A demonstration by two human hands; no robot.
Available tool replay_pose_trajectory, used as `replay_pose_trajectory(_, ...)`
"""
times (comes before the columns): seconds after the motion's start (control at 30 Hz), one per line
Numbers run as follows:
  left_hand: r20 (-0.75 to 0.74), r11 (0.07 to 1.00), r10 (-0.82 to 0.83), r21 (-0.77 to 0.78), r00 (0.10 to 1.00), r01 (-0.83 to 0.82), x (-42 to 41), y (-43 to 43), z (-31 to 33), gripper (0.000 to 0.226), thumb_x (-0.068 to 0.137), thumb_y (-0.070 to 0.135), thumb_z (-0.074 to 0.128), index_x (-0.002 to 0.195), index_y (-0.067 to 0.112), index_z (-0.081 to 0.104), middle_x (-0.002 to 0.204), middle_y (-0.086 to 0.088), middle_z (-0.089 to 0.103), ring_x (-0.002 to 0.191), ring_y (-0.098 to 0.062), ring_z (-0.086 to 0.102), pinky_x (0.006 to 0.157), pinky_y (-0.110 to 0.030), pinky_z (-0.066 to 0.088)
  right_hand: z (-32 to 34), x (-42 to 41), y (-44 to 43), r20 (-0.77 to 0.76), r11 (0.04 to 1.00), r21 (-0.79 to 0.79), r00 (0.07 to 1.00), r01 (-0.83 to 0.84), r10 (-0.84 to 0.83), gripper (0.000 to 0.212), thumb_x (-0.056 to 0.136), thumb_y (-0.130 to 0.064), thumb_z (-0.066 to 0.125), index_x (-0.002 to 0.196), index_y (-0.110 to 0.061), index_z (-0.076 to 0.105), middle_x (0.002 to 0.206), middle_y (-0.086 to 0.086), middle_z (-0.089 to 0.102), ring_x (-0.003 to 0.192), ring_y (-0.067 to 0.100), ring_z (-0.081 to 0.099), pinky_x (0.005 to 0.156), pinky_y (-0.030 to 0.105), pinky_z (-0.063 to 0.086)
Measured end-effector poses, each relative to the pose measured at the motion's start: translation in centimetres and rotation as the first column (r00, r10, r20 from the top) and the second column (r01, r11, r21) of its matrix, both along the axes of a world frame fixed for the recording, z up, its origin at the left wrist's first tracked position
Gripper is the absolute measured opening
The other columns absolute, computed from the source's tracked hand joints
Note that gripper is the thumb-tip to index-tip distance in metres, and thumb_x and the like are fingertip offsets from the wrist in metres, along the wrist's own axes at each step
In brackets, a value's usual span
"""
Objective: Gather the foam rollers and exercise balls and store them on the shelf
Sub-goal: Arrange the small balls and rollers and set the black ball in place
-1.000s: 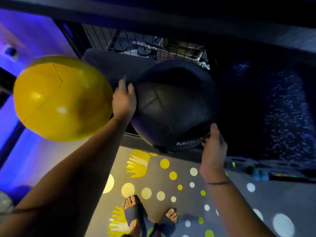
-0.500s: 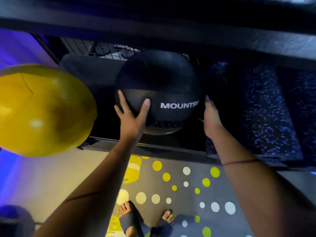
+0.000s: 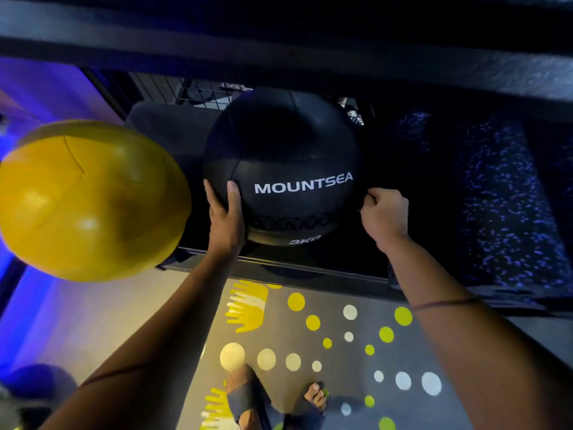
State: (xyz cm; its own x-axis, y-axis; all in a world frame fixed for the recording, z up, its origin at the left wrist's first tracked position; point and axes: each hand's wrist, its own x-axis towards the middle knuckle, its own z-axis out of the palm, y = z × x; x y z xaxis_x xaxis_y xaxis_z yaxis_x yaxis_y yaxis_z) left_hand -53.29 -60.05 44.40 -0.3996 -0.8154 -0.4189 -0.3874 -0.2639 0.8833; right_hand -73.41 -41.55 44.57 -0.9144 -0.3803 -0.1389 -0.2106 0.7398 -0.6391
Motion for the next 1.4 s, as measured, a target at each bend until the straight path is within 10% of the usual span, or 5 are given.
replay_pose_trajectory(0.13,-0.004,0.984,0.002,0.177,1.0,-0.001,-0.6,1.0,-0.1,0.074,0.092,0.08,0.027,0.153,0.057,-0.006,0.164,0.001,0.026,0.134,-0.036,0.044,0.093,-0.061,0.051,2.2,1.0,2.2,-0.134,0.999,-0.029,0.991,0.019,-0.022,0.029,0.097,-0.01,0.054,0.119,-0.007,0.074,0.105,0.014,0.075,0.098,0.029,0.071,0.083,0.024,0.052)
replay_pose_trajectory(0.3,0.027,0.971,-0.104,0.22,0.994,0.095,-2.8,2.2,0.3,0.073,0.088,0.084,0.027,0.152,0.06,0.001,0.164,-0.002,0.028,0.136,-0.043,0.043,0.09,-0.064,0.054,3.7,2.4,6.4,-0.232,0.994,0.067,0.97,0.085,-0.067,0.018,0.091,-0.004,0.056,0.084,-0.002,0.073,0.082,0.023,0.072,0.081,0.043,0.066,0.067,0.038,0.044)
replay_pose_trajectory(0.73,0.134,0.957,-0.098,-0.261,0.986,0.13,0.9,2.8,6.4,0.061,0.104,0.059,0.031,0.158,0.028,0.032,0.151,-0.009,0.051,0.138,-0.028,0.048,0.11,-0.039,0.038,5.8,9.7,6.6,-0.359,0.982,0.017,0.918,0.187,-0.169,0.047,0.094,-0.016,0.062,0.138,-0.003,0.054,0.135,0.026,0.054,0.118,0.047,0.053,0.098,0.049,0.045)
replay_pose_trajectory(0.93,0.151,0.8,0.043,-0.598,0.988,0.056,14.5,-2.8,7.8,0.021,0.098,0.014,0.06,0.117,0.014,0.068,0.106,-0.008,0.06,0.089,-0.023,0.061,0.077,-0.03,0.043,8.7,21.6,-1.7,-0.539,0.962,0.115,0.798,-0.247,0.269,0.041,0.081,-0.024,0.054,0.119,-0.017,0.067,0.122,0.01,0.054,0.099,0.034,0.05,0.084,0.046,0.044)
replay_pose_trajectory(1.4,0.396,0.846,-0.159,-0.418,0.905,0.332,32.7,-26.9,3.1,0.042,0.098,0.007,0.056,0.139,0.004,0.051,0.131,-0.022,0.058,0.12,-0.036,0.054,0.098,-0.041,0.044,4.9,34.5,-29.9,-0.18,0.642,0.366,0.626,-0.673,0.759,0.08,0.094,-0.061,0.051,0.161,-0.037,0.014,0.171,-0.006,-0.002,0.156,0.031,0.007,0.119,0.062,0.022)
